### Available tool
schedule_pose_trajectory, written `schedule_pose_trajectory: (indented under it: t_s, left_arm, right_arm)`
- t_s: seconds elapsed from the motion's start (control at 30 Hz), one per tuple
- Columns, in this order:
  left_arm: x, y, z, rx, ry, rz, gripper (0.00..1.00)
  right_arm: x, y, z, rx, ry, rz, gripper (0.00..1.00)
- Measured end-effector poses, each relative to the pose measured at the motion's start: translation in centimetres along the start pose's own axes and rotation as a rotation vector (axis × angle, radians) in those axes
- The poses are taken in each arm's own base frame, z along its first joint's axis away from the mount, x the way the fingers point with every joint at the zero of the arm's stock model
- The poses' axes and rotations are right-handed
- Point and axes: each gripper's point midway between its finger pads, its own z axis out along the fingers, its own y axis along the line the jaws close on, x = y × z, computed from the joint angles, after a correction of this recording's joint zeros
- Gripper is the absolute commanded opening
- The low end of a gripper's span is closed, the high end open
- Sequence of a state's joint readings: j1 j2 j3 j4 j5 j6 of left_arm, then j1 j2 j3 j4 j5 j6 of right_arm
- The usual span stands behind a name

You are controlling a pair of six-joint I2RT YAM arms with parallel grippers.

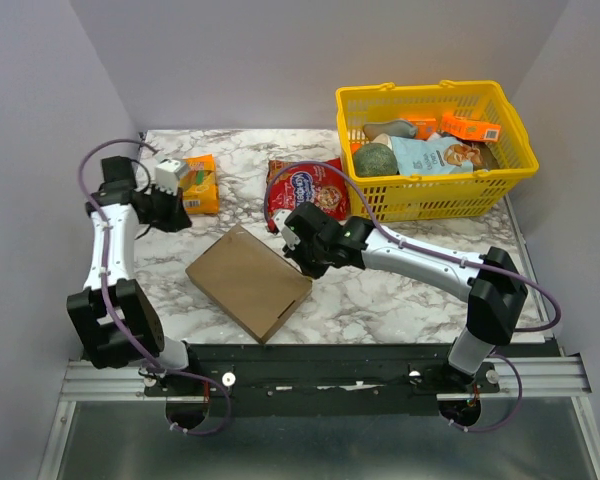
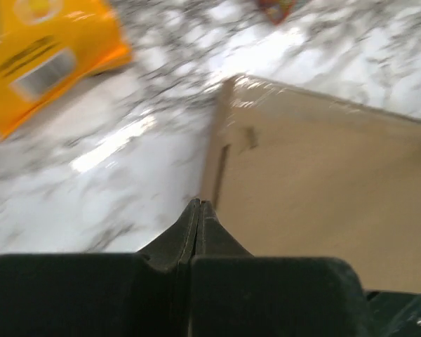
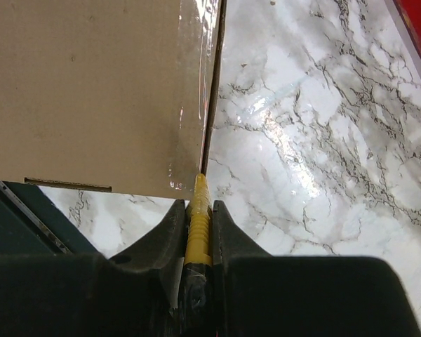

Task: Unpack the express box

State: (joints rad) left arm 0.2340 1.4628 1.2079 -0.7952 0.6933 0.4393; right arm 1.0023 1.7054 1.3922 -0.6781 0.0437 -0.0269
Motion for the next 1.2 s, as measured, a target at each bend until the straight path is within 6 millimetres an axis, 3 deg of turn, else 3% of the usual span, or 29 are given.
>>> schedule_pose_trajectory:
  t_s: [0.1,0.17,0.3,0.33,0.37,0.47,0.6,0.97,1.07,1.2]
  left_arm:
    - [1.8,3.2,-4.6,-0.117,0.054,0.046,0.0]
    - [4.0,3.7,-5.9,-0.126,0.128,0.07,0.0]
    - [11.0,0.8,-5.3,0.026,0.319,0.104,0.0]
    - [11.0,0.8,-5.3,0.026,0.319,0.104,0.0]
    - [13.6,-1.3,-4.8,0.106,0.383,0.064,0.0]
    - [16.3,-3.9,-3.8,0.218,0.469,0.091,0.01]
    - [17.6,-5.8,-2.5,0.316,0.528,0.12,0.01]
    - [18.3,-5.8,-0.2,0.296,0.53,0.127,0.02]
    - [18.0,-5.4,0.2,0.274,0.52,0.118,0.02]
    - [17.2,-4.8,1.1,0.261,0.525,0.107,0.02]
  right_arm:
    - [0.0,0.0,0.0,0.0,-0.001,0.0,0.0]
    - [0.2,0.0,-0.1,0.0,-0.003,0.0,0.01]
    - [0.7,0.0,-0.4,-0.001,0.001,0.0,0.0]
    - [0.8,0.0,-0.5,-0.001,0.002,0.0,0.0]
    - [0.8,0.0,-0.6,-0.001,0.001,0.0,0.01]
    - [0.7,0.1,-0.7,-0.008,-0.002,0.0,0.01]
    - [0.7,0.2,-1.0,-0.014,-0.008,0.001,0.0]
    - [2.0,1.5,-2.4,-0.096,-0.064,-0.027,0.0]
    - [0.7,1.4,-3.5,-0.103,-0.095,-0.072,0.0]
    - [-2.8,0.7,-5.6,-0.087,-0.181,-0.121,0.0]
